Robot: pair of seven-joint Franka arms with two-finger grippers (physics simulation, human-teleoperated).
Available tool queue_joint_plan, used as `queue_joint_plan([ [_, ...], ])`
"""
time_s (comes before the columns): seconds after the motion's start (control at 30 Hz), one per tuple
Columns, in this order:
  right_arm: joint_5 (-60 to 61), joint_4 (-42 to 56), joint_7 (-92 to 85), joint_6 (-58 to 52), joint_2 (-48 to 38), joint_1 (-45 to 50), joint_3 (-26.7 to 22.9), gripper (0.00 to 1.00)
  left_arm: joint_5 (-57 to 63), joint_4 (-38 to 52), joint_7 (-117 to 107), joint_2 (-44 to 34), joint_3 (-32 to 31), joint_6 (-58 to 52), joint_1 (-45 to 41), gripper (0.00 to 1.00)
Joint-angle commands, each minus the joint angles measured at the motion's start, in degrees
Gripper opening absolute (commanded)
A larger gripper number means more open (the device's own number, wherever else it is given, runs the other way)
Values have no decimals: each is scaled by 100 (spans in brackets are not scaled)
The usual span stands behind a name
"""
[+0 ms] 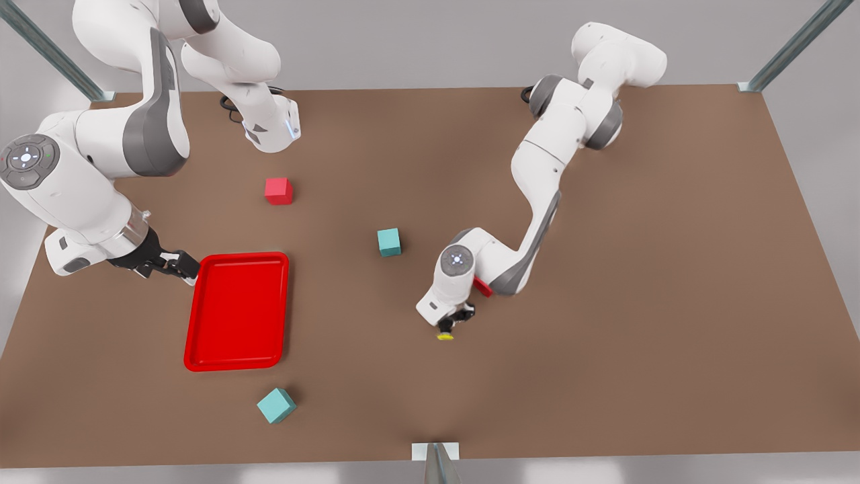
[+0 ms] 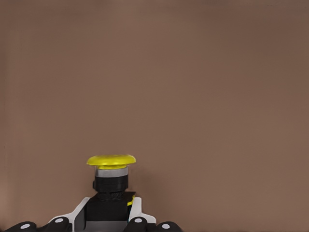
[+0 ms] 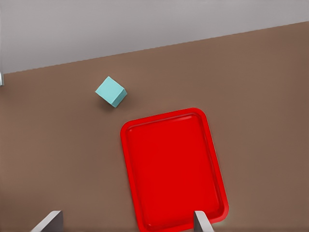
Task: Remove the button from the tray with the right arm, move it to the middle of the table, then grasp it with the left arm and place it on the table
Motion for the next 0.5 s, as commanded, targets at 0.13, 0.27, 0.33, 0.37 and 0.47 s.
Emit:
queue_joint_plan([
  [0.13, 3, 3, -7, -1, -7, 7, 1, 100, -20, -65, -3005, -119, 2718, -451, -1596, 46],
  [0.27, 3, 3, -7, -1, -7, -2, 1, 100, 718, -74, -6646, -75, 3168, -530, -1931, 45],
  [0.33, 3, 3, -7, -1, -7, -2, 1, 100, 1210, -109, -7982, -14, 3159, -530, -1984, 44],
  [0.37, 3, 3, -7, -1, -7, -2, 1, 100, 1456, -126, -8562, -5, 3168, -539, -2037, 44],
  [0.47, 3, 3, -7, -1, -7, 7, 1, 100, 2326, -275, -9713, 30, 3159, -548, -2151, 44],
])
